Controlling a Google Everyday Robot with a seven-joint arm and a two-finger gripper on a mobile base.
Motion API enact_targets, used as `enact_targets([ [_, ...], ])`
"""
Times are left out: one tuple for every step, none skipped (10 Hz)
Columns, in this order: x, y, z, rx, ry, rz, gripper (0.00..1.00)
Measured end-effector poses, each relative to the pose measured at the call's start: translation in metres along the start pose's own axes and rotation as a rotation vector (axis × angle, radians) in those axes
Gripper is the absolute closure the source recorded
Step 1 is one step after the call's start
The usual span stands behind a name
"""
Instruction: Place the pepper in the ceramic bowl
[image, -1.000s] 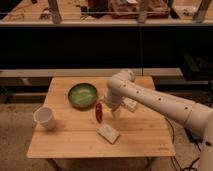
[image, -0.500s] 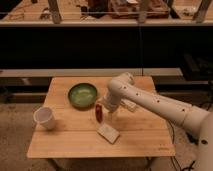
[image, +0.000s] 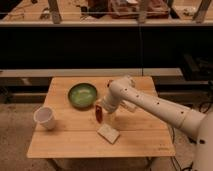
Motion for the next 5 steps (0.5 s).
enact_targets([
  [0.000,-0.001,-0.001,0.005,-0.001,-0.004,0.20],
  [0.005,-0.001,-0.004,0.012,0.017,-0.029,0.20],
  [0.011,-0.002,-0.007,0.005,0.056,-0.120,0.20],
  [0.010,-0.006,-0.009,-0.009,0.081,-0.229,0.20],
  [0.009,-0.008,-0.008,-0.032,0.096,-0.338,0.20],
])
